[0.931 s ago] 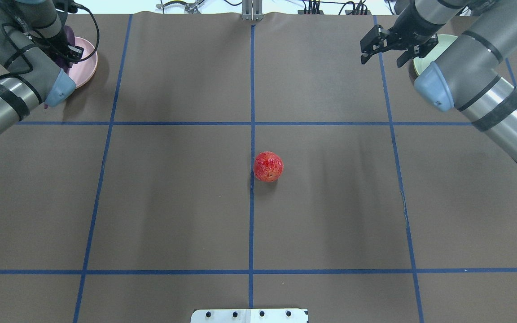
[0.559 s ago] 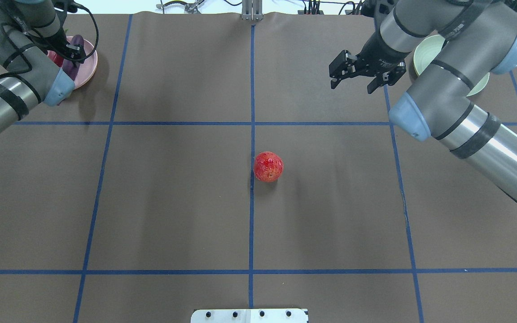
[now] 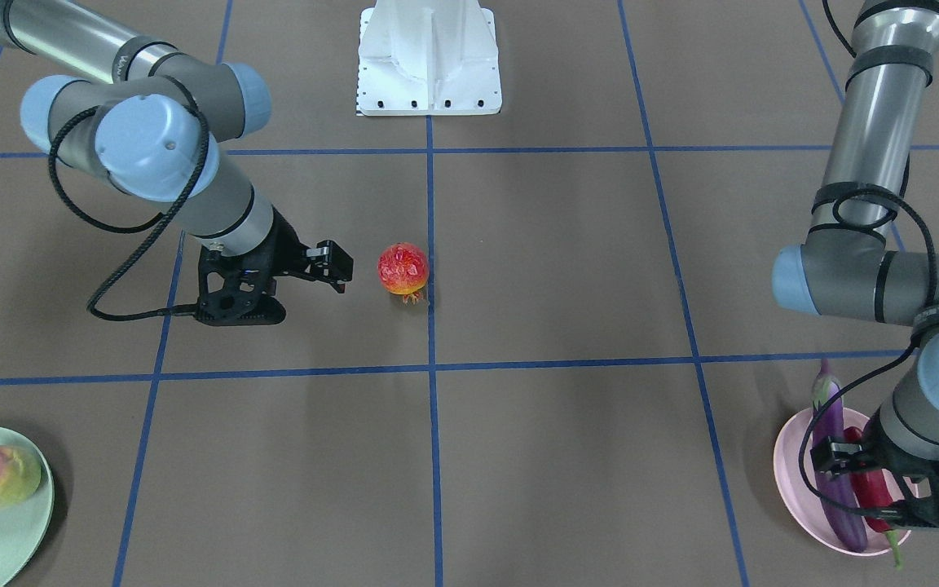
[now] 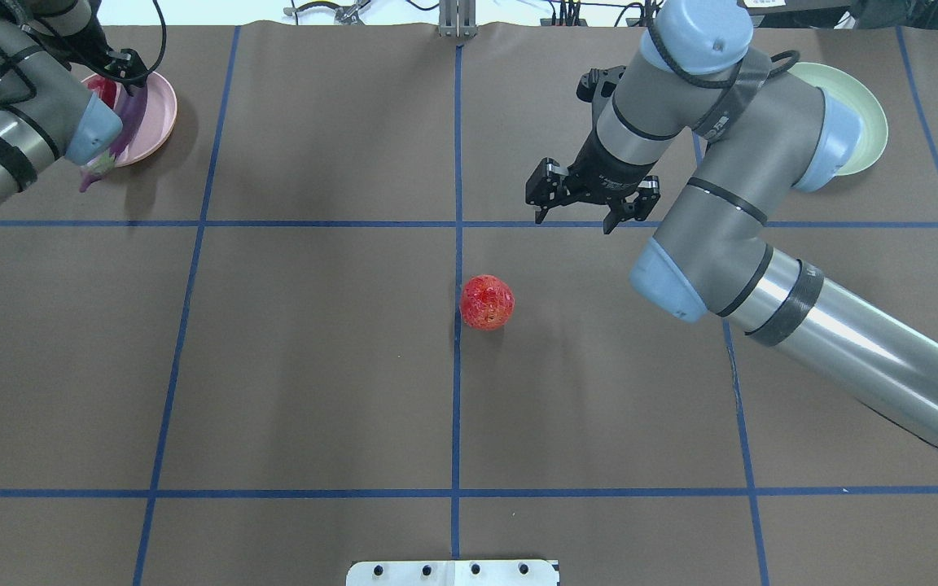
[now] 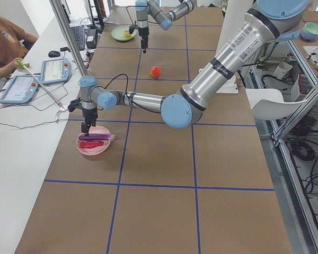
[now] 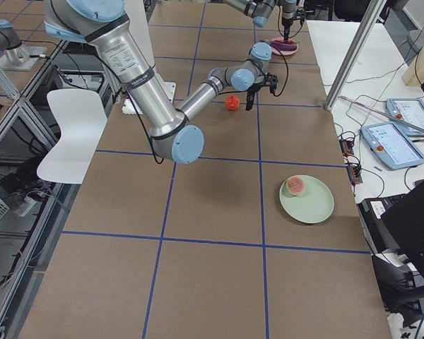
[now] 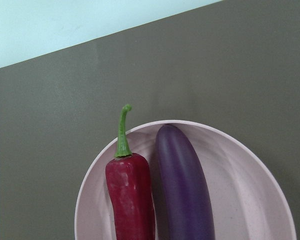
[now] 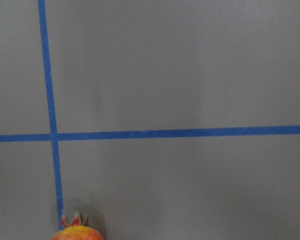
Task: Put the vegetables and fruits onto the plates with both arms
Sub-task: 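Move the right gripper from the green plate down to the red pomegranate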
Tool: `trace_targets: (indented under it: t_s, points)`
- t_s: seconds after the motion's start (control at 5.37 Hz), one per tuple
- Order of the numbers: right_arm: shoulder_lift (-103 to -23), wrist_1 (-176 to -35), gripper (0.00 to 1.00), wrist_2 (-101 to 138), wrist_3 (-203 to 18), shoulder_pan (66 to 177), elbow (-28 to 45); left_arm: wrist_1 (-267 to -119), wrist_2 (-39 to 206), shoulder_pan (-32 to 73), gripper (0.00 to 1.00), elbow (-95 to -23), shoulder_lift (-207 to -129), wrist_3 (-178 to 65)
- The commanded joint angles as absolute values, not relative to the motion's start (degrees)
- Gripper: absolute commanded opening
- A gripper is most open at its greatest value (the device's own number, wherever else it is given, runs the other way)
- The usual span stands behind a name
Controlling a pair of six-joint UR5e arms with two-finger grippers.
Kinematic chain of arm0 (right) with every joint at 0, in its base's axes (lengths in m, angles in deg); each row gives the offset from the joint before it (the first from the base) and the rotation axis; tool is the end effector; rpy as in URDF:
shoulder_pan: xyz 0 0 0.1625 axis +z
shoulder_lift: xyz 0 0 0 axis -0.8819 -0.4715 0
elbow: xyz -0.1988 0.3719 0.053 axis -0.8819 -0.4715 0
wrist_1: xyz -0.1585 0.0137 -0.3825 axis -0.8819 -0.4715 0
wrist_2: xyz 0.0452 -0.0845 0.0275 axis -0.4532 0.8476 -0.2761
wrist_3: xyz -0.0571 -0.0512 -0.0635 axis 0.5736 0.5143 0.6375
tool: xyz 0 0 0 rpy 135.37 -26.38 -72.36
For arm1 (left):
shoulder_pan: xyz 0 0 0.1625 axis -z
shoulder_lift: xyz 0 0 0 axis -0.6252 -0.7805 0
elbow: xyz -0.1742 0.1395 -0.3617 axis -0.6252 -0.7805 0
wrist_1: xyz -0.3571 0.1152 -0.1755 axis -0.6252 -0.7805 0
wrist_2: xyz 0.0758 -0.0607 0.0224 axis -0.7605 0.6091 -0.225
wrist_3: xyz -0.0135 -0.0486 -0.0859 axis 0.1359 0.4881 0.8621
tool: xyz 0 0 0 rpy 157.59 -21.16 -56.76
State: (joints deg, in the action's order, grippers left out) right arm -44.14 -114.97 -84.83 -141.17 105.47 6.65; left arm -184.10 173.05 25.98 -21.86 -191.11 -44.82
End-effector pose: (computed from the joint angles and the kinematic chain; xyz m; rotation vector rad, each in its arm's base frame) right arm -0.4520 -0.5329 0.2329 -0.0881 -0.9441 0.0650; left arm 0.2568 -0.7717 0.4752 0.2189 0.5027 0.0631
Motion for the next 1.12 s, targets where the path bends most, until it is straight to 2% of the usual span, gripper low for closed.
trace_targets:
  t_s: [0.0,0.19,0.93]
  points:
    - [-40.6,-114.9,1.00,-79.7,-146.2,100.2,4.2,-183.9,173.8,26.4,1.00,-23.1,-191.2,-44.7]
    - [-37.9,-114.8,1.00,-78.4,-147.9,98.8,1.5,-183.8,173.8,26.3,1.00,-23.3,-191.5,-44.7]
    - [-37.7,-114.7,1.00,-75.2,-148.5,94.7,-1.2,-183.8,173.8,26.4,1.00,-23.8,-191.4,-44.7]
